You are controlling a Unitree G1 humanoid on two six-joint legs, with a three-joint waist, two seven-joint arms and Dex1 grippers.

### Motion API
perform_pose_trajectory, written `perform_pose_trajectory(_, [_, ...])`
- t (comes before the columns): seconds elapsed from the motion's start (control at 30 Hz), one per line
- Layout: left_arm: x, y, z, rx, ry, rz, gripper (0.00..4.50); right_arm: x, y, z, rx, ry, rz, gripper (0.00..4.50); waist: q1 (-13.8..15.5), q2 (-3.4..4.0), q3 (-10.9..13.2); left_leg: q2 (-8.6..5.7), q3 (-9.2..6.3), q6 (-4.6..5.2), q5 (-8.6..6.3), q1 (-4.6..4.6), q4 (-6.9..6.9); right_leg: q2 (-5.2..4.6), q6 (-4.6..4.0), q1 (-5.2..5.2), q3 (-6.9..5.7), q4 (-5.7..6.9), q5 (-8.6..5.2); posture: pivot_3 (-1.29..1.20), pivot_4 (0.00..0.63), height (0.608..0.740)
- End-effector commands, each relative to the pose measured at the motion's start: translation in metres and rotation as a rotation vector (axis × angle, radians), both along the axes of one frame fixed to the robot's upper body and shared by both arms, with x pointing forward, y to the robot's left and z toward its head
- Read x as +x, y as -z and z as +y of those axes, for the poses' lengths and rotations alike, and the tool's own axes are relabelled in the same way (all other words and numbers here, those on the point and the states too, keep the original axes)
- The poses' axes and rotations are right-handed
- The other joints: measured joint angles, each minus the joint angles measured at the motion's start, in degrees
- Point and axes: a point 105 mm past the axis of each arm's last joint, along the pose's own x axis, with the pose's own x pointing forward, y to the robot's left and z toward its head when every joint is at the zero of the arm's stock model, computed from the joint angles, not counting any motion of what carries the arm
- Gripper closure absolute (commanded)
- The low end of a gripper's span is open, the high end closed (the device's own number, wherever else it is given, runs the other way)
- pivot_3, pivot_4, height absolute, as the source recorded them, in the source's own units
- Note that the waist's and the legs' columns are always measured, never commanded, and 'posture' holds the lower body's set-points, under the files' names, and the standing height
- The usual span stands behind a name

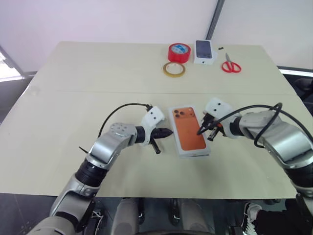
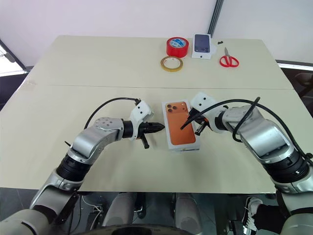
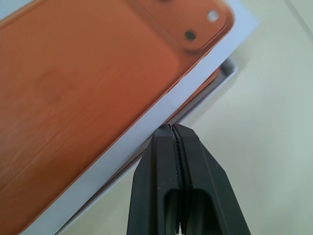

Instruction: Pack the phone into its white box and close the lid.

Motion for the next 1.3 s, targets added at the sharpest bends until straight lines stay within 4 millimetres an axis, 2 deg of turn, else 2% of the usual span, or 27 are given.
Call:
perform_pose_trajectory(0.03, [-0.002,-0.015,-0.01,-0.032,0.042,-0.058,4.5,-0.002,-0.007,0.003,-0.003,-0.03,-0.026,4.46,0.0,0.0,0.0,0.0,0.0,0.0,0.0,0.0,0.0,0.0,0.0,0.0,0.0,0.0,0.0,0.0,0.15,0.74])
perform_pose_trajectory(0.53, [-0.007,-0.023,-0.021,-0.05,0.085,-0.076,4.5,-0.018,-0.007,0.008,-0.005,-0.084,0.01,4.46,0.04,0.0,0.0,-0.02,-0.02,0.0,0.0,0.0,0.02,0.0,0.0,0.01,0.0,0.01,0.0,0.0,0.15,0.74])
perform_pose_trajectory(0.93, [-0.014,-0.021,-0.027,-0.046,0.121,-0.066,4.5,-0.012,-0.005,-0.001,-0.016,-0.037,0.003,4.46,0.06,0.0,0.0,-0.04,-0.01,0.0,0.0,0.0,0.03,0.0,0.0,0.01,0.0,0.02,0.0,0.0,0.15,0.74])
perform_pose_trajectory(1.3, [-0.013,-0.016,-0.024,-0.033,0.114,-0.059,4.5,-0.008,-0.005,-0.001,-0.018,-0.031,-0.007,4.46,0.06,0.0,0.0,-0.05,-0.01,0.0,0.0,0.0,0.04,0.0,0.0,0.01,0.0,0.03,0.0,0.0,0.15,0.74])
